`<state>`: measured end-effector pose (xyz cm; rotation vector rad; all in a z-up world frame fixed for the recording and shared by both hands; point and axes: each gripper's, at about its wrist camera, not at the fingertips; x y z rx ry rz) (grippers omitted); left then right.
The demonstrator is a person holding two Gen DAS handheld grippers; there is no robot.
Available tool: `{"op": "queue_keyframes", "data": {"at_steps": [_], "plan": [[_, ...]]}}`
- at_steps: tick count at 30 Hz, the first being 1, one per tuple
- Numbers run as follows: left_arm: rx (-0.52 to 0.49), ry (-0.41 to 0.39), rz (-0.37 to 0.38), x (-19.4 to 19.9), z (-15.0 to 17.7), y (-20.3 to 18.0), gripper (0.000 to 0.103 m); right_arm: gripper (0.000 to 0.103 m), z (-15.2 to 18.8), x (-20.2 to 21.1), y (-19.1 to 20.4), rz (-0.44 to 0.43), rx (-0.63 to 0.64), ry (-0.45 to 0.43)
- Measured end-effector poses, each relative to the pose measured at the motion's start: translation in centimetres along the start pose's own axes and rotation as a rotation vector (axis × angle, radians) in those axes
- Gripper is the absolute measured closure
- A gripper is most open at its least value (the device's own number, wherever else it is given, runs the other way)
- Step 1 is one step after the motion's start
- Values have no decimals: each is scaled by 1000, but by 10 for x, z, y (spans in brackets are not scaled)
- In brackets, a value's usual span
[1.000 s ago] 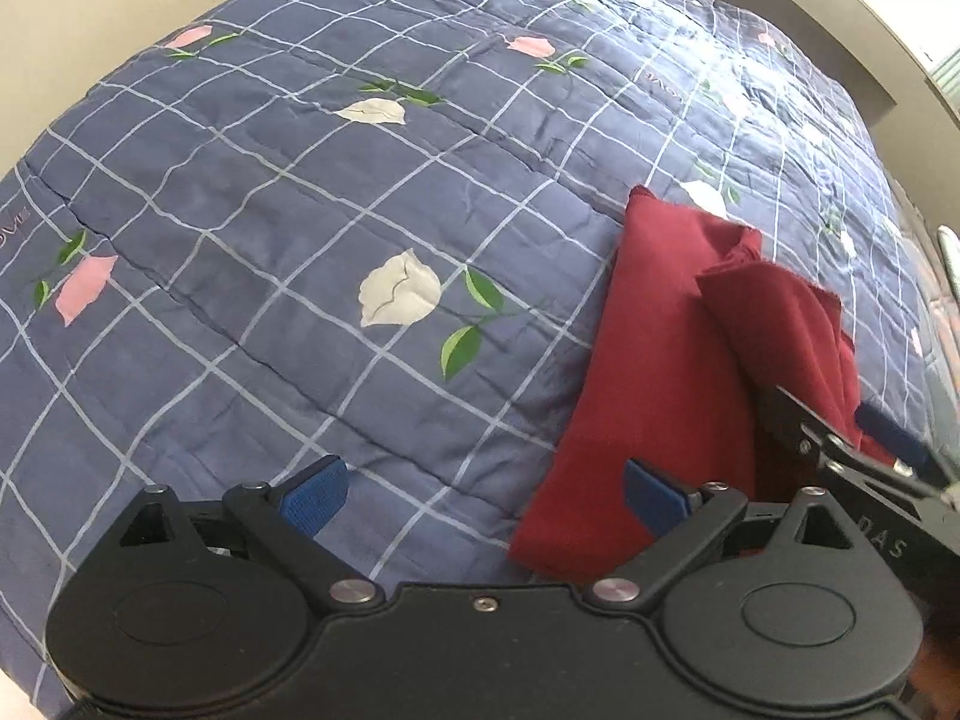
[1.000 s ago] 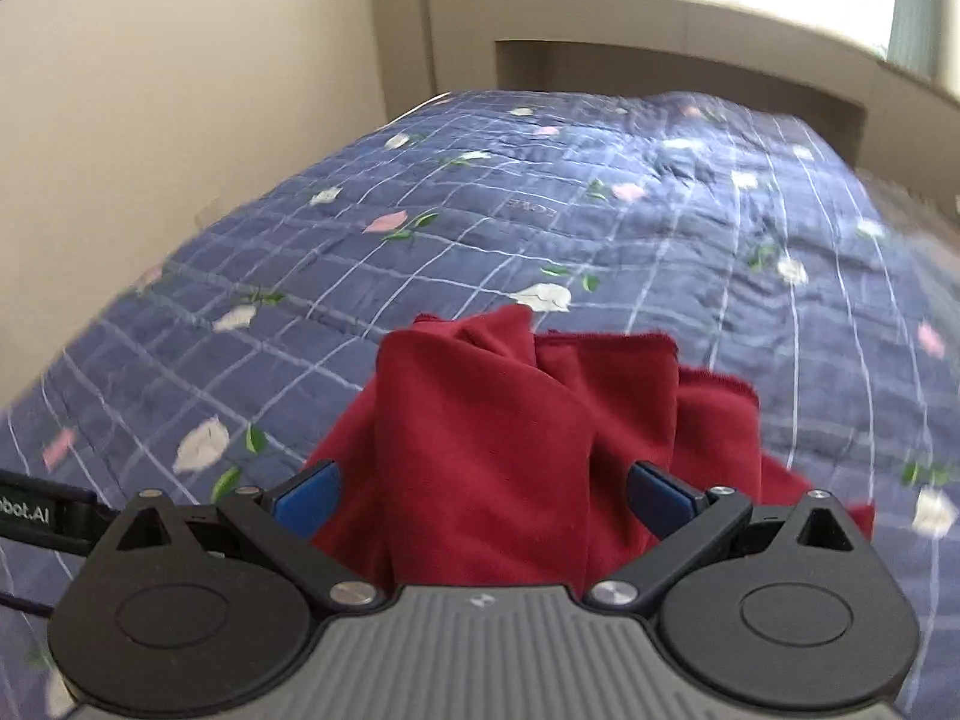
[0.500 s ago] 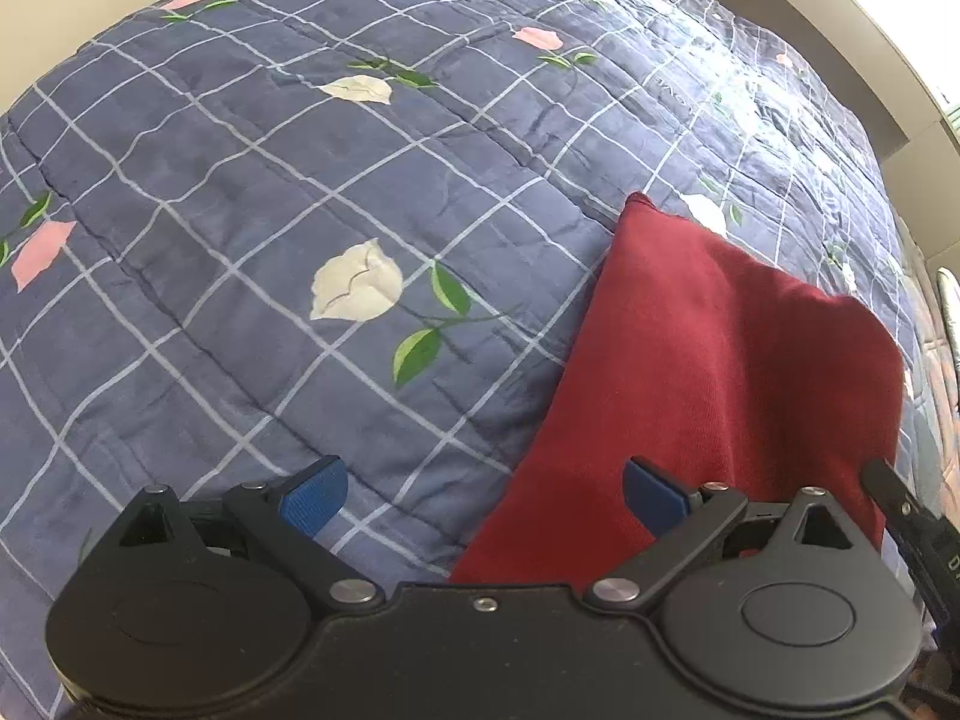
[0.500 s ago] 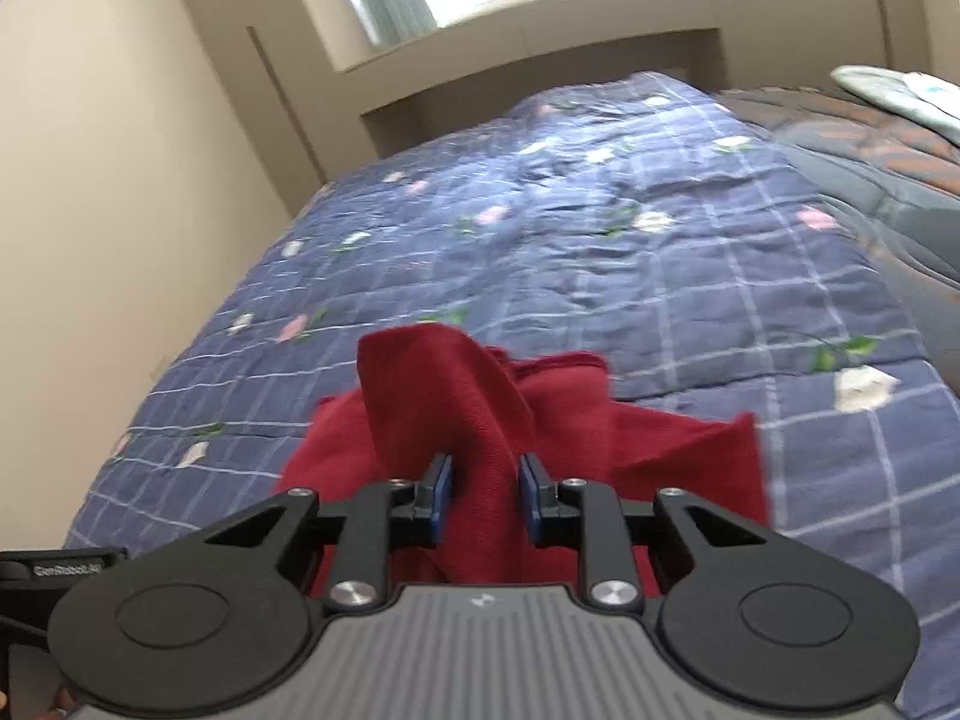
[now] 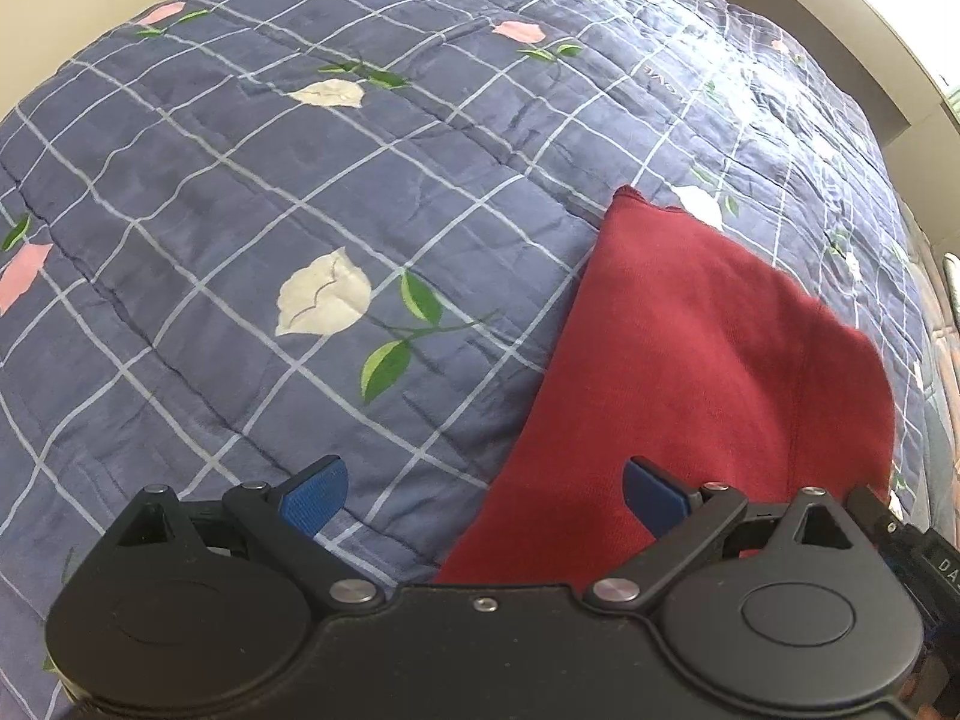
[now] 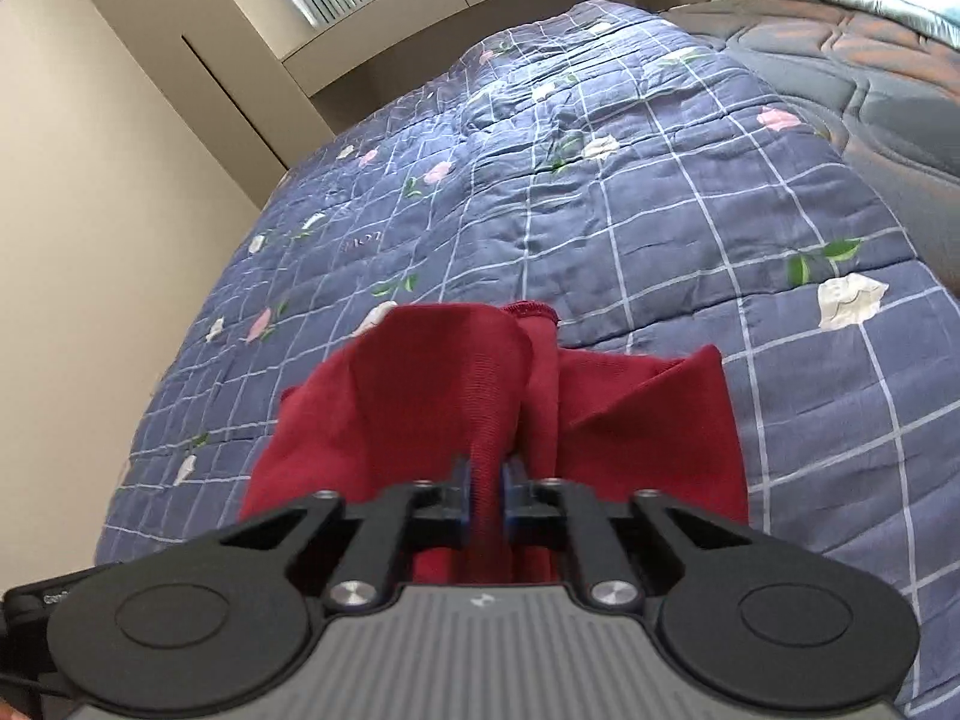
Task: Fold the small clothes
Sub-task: 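Grasp the folded shirt with the right gripper and lift it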
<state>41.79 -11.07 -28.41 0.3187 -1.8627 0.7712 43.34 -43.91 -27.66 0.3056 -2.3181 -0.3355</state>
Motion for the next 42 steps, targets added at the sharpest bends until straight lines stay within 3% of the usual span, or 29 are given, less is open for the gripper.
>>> {"op": "queue_keyframes", "data": {"at_steps": [5,9,16,21,27,31,35,38,42], "plan": [[-19,-11,48,3,-1,-10,5,96,-10,29,-7,-8,-23,-54],[-50,-20,61,4,-2,-21,5,96,-9,42,-27,51,-28,-50],[-118,14,25,-16,6,-35,5,96,15,17,-49,114,-39,52],[-133,41,37,-22,8,-38,5,96,13,18,-43,143,-13,34],[-155,72,46,-27,12,-43,5,94,14,10,-41,152,14,81],[-169,65,39,-27,15,-45,5,74,12,17,-35,173,20,76],[-171,66,39,-26,16,-45,4,31,11,30,-25,155,39,59],[-174,66,36,-26,15,-44,2,19,16,32,-15,165,87,95],[-178,67,37,-23,16,-42,1,14,30,28,-18,215,67,157]]}}
Point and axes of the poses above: each gripper's, at about its wrist camera, not at the fingertips, and x roughly against the way its jaws point, y to its left, z to its underside, and after that the axes turned 15 degrees about x, right-handed
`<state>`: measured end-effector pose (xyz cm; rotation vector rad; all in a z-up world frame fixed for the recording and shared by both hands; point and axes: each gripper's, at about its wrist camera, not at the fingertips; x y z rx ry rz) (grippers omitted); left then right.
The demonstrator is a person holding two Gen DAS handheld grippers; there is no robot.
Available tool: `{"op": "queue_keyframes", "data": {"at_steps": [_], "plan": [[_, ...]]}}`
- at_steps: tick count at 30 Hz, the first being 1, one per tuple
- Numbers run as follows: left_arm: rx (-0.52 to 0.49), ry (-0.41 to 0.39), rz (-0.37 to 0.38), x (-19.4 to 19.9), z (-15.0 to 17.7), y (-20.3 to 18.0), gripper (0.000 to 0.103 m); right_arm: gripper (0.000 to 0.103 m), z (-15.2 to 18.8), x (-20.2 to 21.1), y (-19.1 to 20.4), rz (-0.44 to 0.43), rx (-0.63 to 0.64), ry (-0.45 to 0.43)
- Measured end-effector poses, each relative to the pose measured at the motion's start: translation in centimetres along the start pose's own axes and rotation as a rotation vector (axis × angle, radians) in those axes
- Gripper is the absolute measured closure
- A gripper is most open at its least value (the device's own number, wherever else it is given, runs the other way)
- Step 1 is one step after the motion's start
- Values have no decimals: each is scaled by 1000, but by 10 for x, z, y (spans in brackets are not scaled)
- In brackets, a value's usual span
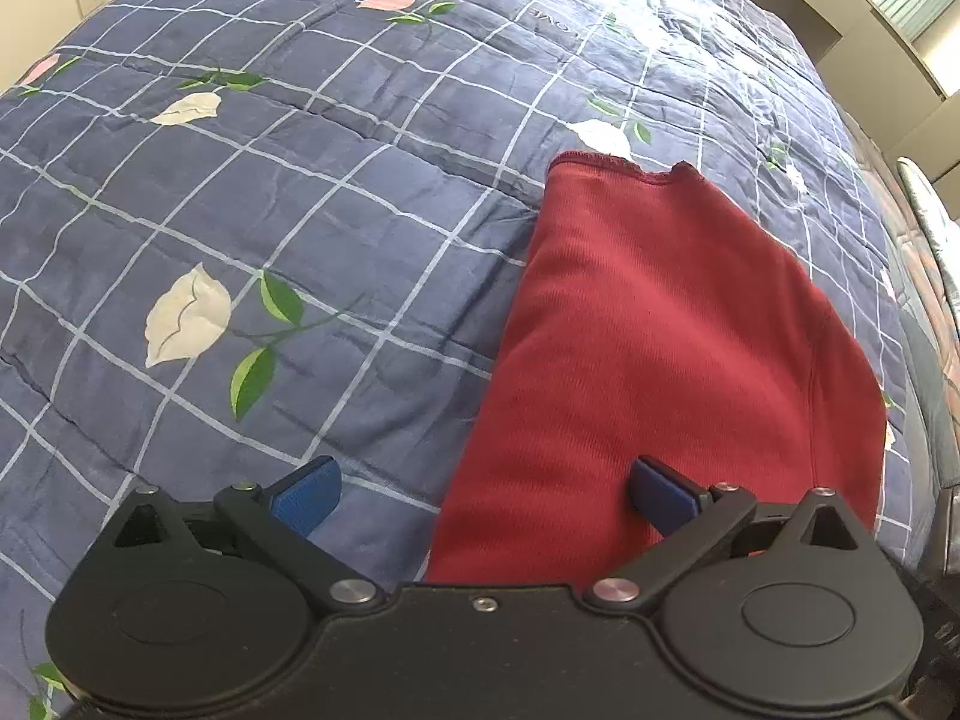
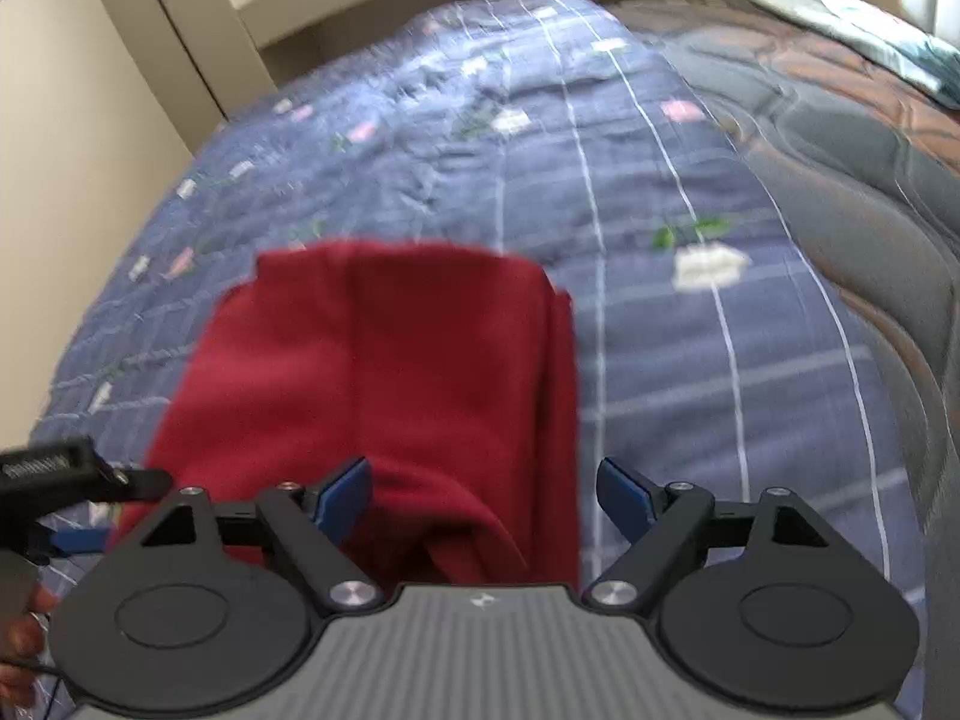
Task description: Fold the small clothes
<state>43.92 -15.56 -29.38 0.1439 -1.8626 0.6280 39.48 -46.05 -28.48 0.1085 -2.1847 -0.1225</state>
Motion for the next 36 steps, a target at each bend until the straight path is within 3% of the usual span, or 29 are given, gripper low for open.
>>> {"op": "queue_keyframes", "data": {"at_steps": [5,13,19,24,28,33,36], "plan": [[-11,7,5,2,2,4,1,4,14,-5,-11,58,-59,48],[-24,39,3,8,9,13,1,1,21,1,0,138,-11,56],[-23,72,3,7,17,21,1,2,25,25,5,23,-64,-36],[-27,85,-5,4,23,25,1,1,43,22,36,-100,25,18],[-34,84,-9,5,22,25,1,1,58,11,52,-99,63,104],[-46,78,-10,5,23,24,1,2,58,13,58,-79,87,77],[-39,80,-12,6,23,24,1,16,58,22,74,-74,200,41]]}}
Point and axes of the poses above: each gripper's, at about its wrist camera, not at the fingertips, and x roughly against the way its jaws point, y to its left, z to its underside, and after that the axes turned 15 degrees about x, right-handed
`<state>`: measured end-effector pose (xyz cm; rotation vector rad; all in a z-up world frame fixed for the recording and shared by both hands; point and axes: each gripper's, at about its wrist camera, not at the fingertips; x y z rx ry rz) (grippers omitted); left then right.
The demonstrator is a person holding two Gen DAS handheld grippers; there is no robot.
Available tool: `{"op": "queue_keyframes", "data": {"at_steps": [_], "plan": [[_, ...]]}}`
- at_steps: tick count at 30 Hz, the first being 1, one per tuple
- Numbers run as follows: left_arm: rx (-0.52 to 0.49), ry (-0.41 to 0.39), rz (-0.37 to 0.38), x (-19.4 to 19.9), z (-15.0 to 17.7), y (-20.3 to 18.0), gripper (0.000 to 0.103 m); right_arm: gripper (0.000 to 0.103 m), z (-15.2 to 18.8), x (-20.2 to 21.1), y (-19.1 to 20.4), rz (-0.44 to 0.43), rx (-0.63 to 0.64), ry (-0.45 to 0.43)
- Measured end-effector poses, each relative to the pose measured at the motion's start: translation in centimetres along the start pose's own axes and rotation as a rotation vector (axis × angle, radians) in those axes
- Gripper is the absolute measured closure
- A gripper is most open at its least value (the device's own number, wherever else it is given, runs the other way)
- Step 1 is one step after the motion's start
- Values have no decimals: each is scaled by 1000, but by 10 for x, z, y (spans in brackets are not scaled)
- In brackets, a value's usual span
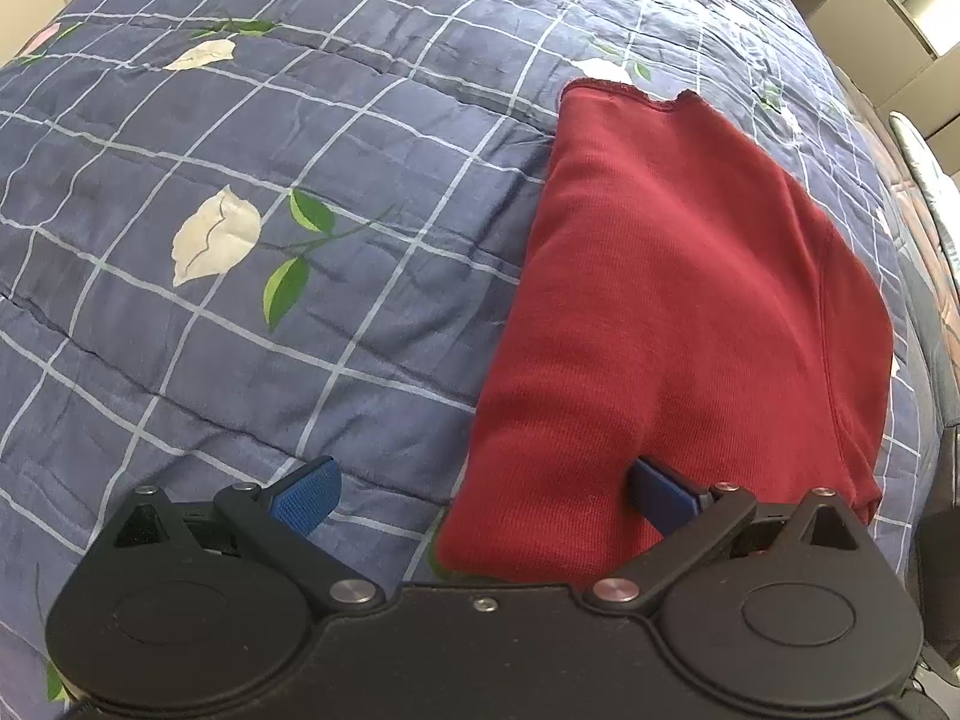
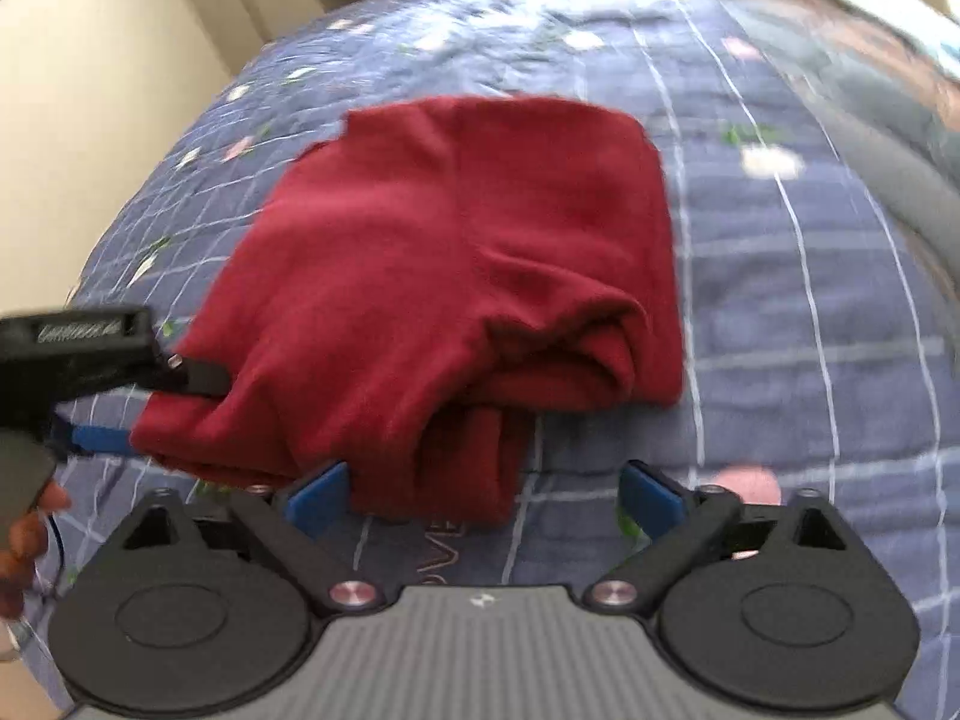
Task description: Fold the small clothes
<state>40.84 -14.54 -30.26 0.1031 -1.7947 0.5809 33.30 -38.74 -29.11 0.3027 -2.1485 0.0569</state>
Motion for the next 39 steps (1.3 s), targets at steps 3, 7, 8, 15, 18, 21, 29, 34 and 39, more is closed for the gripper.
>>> {"op": "queue_keyframes", "data": {"at_steps": [3,7,8,15,18,21,29,34,39], "plan": [[-1,0,-4,1,1,0,1,43,-2,2,15,-24,79,-14],[-13,-3,-5,1,0,-1,1,68,0,8,20,-21,107,-44],[-14,-3,-4,1,1,-1,1,76,0,9,19,-22,106,-48],[-18,-1,4,4,1,3,1,96,-2,23,6,-18,133,-103],[-27,-1,11,7,2,3,1,97,-3,30,0,-12,141,-108],[-38,-2,16,8,3,2,1,97,0,22,-4,-32,137,-77],[-24,0,4,5,4,6,1,48,12,7,-9,-12,22,-3],[-25,9,-10,4,3,6,1,22,21,7,-19,21,-32,50],[-21,14,-6,7,1,8,1,0,28,12,-34,58,-95,77]]}}
Point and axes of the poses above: each gripper's, at about its wrist camera, not at the fingertips, and x roughly against the way its jaws point, y to its left, z to its underside, and after that the axes turned 15 degrees about x, right-handed
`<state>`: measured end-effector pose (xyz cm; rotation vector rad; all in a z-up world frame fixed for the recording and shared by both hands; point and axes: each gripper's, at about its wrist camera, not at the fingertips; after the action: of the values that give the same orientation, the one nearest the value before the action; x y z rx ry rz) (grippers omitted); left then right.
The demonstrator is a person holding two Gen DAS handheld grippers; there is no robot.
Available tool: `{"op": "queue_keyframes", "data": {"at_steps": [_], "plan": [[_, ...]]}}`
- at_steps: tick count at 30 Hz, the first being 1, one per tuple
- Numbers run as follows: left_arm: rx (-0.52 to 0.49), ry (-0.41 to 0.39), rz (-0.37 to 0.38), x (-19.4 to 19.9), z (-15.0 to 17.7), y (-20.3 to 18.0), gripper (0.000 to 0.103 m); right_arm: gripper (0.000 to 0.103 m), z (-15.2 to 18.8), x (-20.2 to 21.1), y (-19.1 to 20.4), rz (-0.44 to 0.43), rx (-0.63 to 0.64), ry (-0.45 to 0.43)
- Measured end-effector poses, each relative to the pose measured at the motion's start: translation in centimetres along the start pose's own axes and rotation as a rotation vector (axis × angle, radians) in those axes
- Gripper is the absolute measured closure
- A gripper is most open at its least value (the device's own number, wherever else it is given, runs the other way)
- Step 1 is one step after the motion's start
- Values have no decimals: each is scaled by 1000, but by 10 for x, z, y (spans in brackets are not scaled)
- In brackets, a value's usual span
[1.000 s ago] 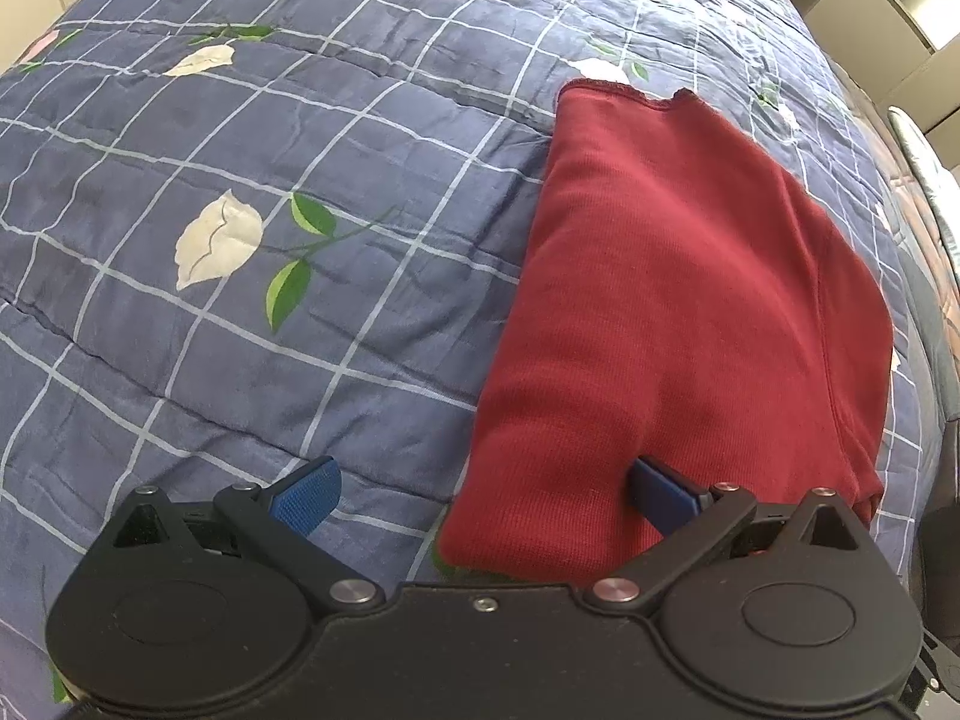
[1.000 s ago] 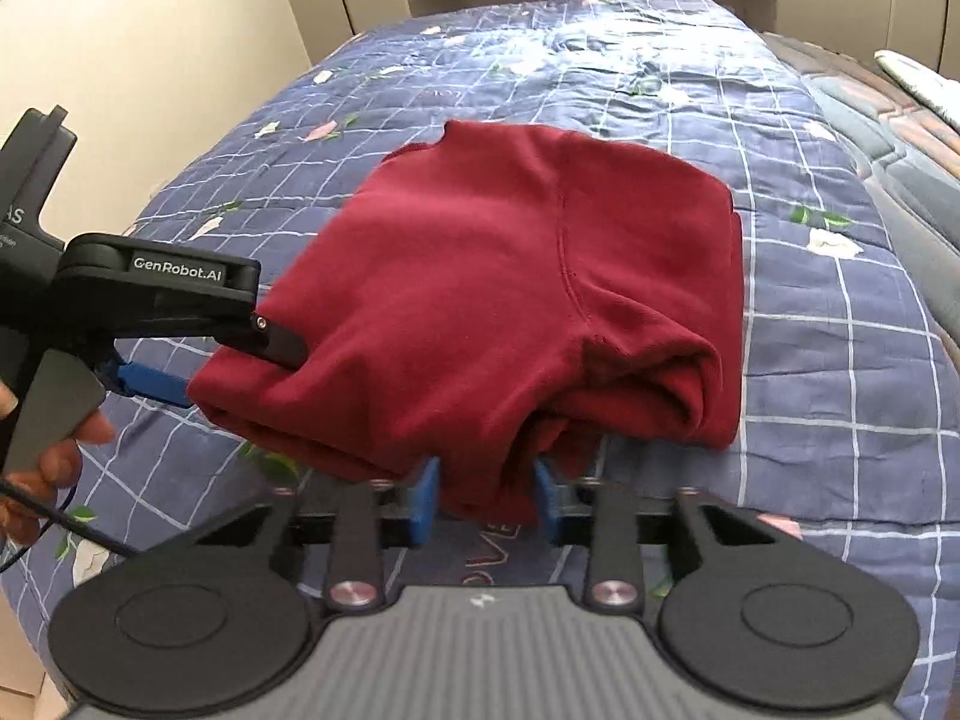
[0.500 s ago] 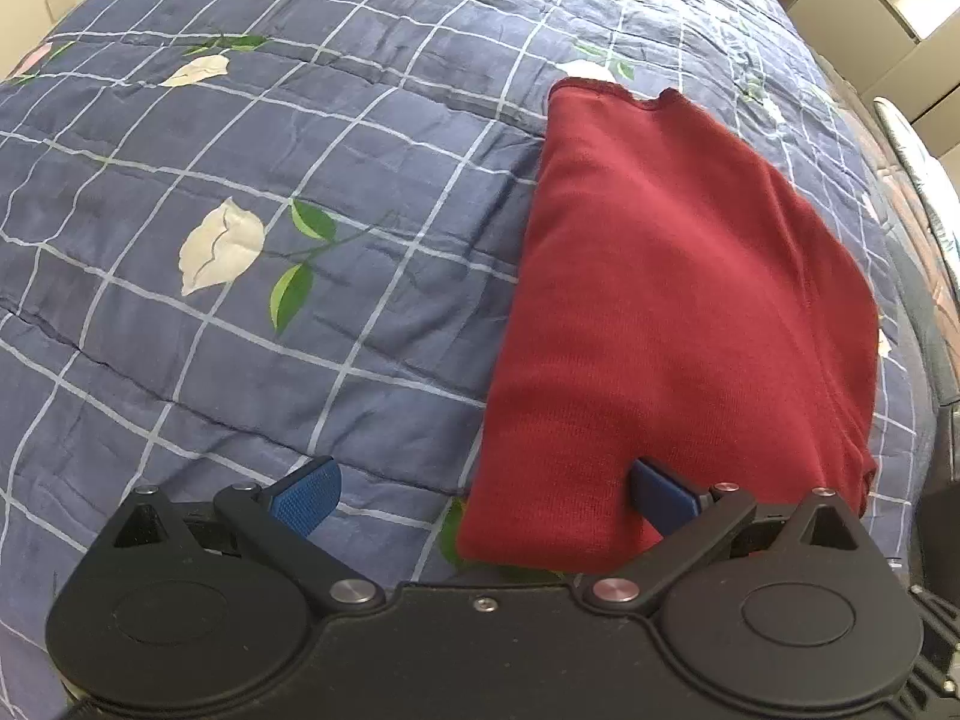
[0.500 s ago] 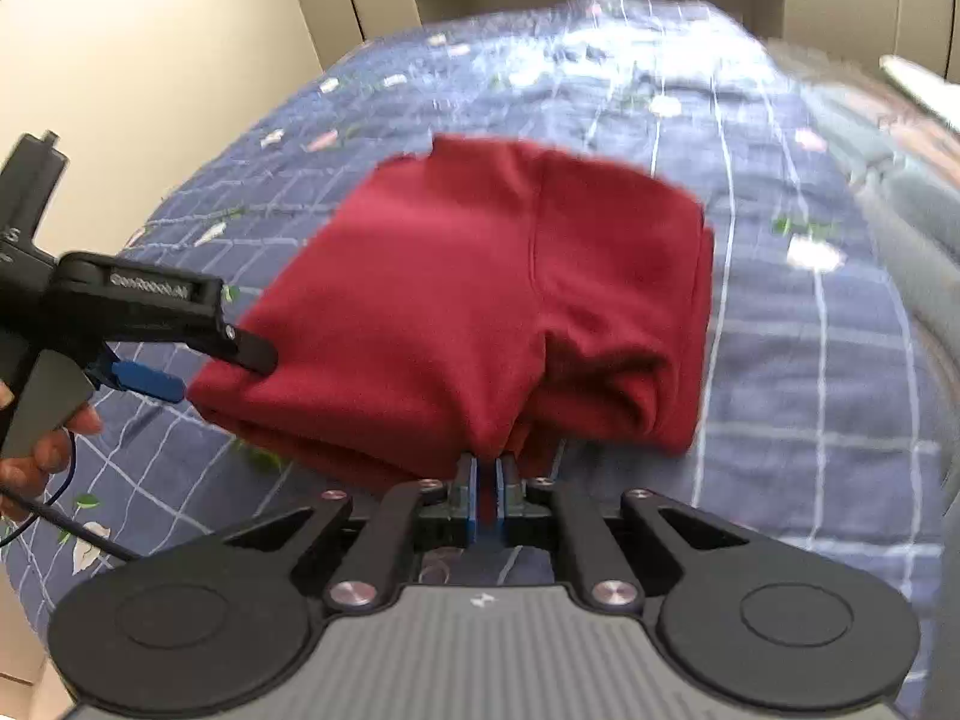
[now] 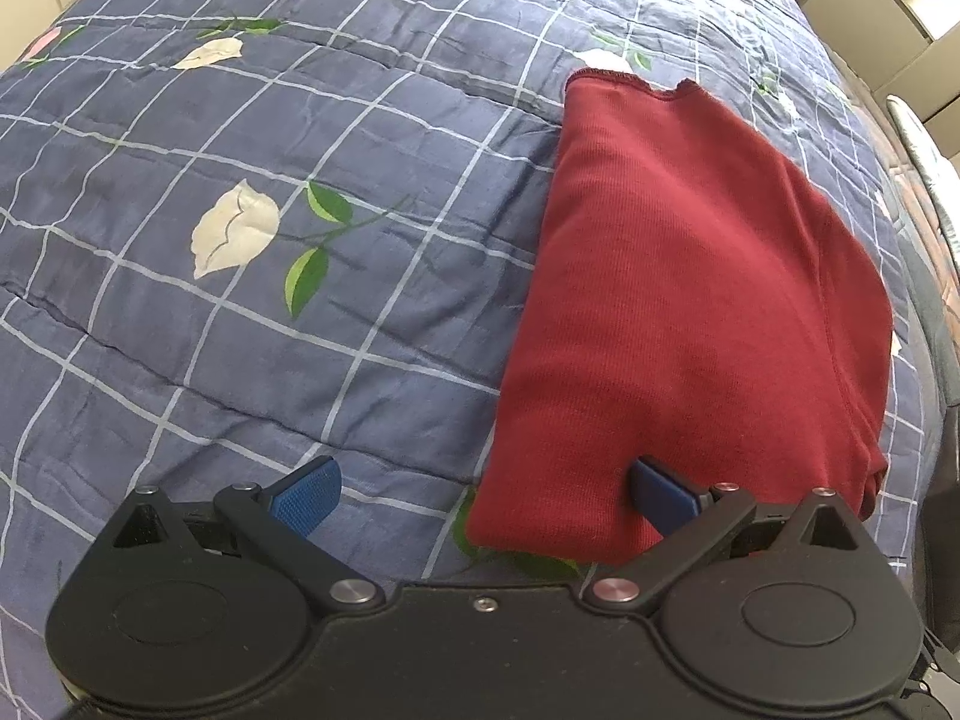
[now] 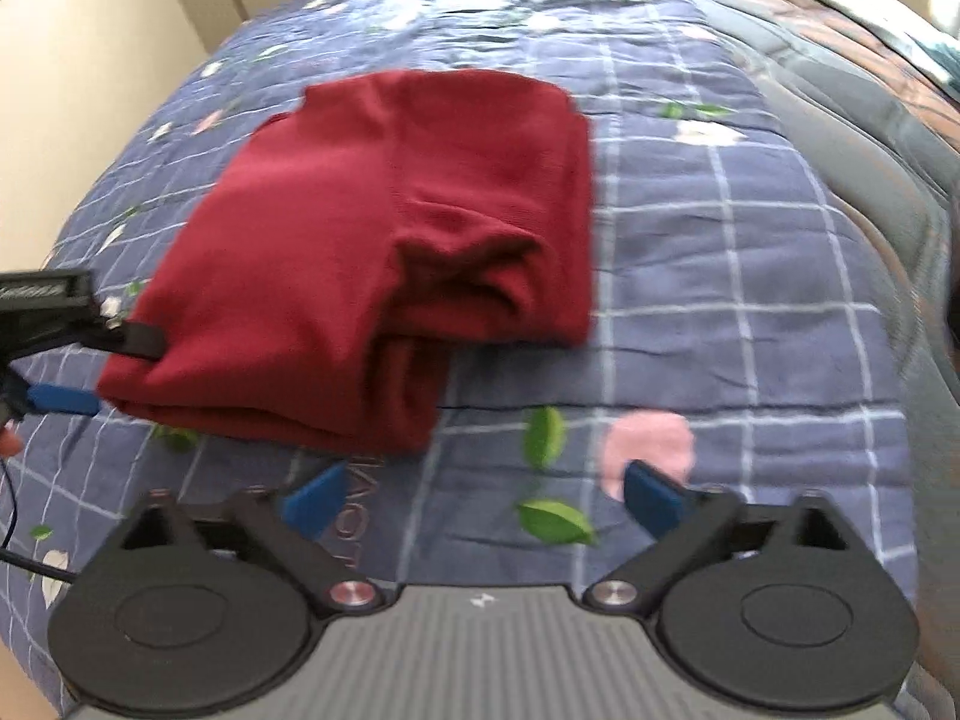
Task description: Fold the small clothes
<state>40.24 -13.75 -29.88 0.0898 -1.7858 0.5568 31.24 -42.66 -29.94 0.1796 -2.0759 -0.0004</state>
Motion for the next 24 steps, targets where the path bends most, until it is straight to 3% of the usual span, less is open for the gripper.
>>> {"op": "queue_keyframes", "data": {"at_steps": [4,14,19,24], "plan": [[-5,-46,0,10,-2,6,1,0,1,3,-13,-1,-31,2],[35,-109,19,11,-32,0,1,0,-31,17,-59,0,-130,-170],[-15,-126,33,2,-50,-23,1,0,-62,0,-78,-60,-176,-226],[-98,-133,54,-9,-62,-46,1,0,-86,-26,-80,-104,-167,-223]]}}
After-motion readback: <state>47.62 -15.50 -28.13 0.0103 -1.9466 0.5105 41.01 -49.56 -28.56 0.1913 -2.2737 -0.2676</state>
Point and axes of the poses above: each gripper's, at about its wrist camera, not at the fingertips, and x roughly against the way its jaws point, y to its left, z to its underside, and after that the axes turned 15 degrees about x, right-handed
